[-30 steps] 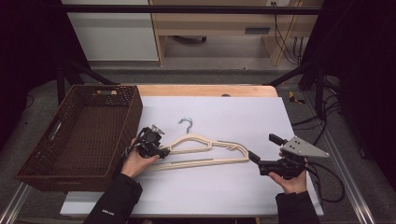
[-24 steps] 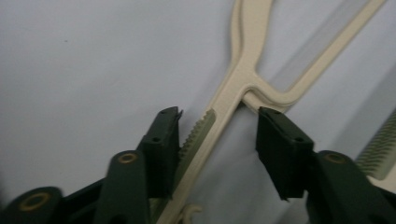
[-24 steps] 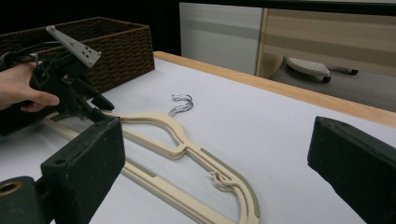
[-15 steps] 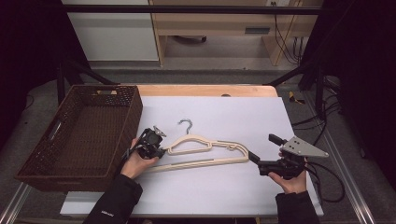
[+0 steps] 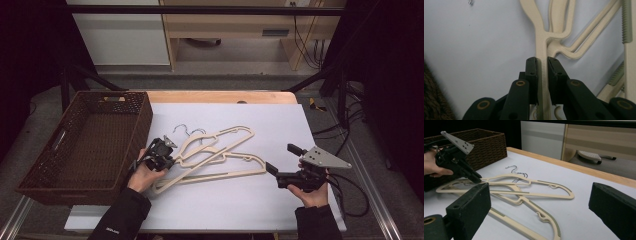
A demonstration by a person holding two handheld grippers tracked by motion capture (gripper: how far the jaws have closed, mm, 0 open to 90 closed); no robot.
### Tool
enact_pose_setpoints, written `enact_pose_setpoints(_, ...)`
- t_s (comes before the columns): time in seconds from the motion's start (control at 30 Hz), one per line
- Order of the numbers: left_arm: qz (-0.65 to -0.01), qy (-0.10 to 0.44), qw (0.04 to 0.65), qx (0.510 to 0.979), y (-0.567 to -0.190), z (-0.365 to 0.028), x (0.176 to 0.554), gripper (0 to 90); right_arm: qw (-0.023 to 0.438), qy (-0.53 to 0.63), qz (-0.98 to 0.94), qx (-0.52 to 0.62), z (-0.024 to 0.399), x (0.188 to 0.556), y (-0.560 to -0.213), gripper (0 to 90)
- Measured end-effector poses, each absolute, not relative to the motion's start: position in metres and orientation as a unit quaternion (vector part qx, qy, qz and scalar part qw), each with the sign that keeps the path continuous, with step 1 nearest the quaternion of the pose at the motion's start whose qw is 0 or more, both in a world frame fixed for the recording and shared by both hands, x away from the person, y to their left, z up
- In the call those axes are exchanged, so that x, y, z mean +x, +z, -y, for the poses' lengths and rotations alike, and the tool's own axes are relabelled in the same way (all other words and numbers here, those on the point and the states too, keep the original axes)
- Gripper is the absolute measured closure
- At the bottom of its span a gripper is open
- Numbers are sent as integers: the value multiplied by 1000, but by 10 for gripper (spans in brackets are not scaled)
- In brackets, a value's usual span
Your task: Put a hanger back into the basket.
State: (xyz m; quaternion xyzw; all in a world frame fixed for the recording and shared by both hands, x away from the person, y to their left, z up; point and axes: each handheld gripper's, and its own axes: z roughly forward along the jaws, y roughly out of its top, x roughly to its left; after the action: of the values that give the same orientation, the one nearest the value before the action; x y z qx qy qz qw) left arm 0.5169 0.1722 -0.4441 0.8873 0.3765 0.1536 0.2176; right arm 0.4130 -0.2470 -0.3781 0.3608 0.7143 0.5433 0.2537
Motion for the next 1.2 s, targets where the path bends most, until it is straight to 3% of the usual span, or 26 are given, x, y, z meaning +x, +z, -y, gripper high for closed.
enact_pose_setpoints(0.27,-375,174,240,878,-439,-170,507,796,251,542,-716,361,245,414,-379,48)
enact_pose_setpoints(0.53,-353,226,272,866,-420,-165,481,795,231,544,-724,356,228,422,-382,83)
enact_pose_setpoints(0.9,-324,261,291,861,-409,-162,458,795,182,528,-756,342,149,473,-384,170)
enact_pose_setpoints(1.2,-324,264,293,860,-408,-161,453,795,174,508,-771,343,97,511,-384,238)
